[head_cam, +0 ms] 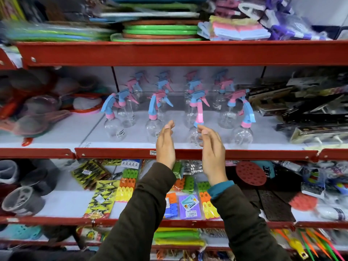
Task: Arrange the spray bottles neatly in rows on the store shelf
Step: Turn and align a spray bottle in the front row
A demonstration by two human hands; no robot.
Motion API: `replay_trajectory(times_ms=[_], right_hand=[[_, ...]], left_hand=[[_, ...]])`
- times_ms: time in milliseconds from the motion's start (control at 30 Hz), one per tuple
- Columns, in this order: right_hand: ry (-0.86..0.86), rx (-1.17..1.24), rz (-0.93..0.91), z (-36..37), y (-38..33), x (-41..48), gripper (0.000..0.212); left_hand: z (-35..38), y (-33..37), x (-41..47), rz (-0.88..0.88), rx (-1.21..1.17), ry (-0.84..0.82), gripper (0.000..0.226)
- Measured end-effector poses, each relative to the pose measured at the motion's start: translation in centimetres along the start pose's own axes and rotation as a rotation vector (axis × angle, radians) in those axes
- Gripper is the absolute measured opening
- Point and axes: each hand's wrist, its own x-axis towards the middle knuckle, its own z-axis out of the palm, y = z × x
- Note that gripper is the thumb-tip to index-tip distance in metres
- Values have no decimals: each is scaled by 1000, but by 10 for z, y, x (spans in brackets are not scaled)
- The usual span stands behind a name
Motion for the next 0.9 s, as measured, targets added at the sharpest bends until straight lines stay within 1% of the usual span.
replay_trajectory(times_ms=[167,233,300,367,467,567,700,900], right_hand=[[-121,98,171,63,1,8,38],[-148,92,226,85,3,17,44],[-154,84,307,104,4,30,51],[-158,73,388,120,4,42,56],[-196,39,464,138,9,54,66],[-213,42,473,147,15,56,57],[-196,37,446,145,16,48,60],[-211,83,410,136,18,29,47]], left_hand=[[-43,9,15,40,-63,125,45],[-60,9,28,33,-39,173,46],[-73,8,45,-1,25,175,50],[-82,9,64,-63,85,124,55],[-85,12,87,-194,106,-14,60],[-86,10,97,-238,60,-150,56],[-96,8,94,-230,89,-188,52],[-105,1,82,-210,116,-232,38]])
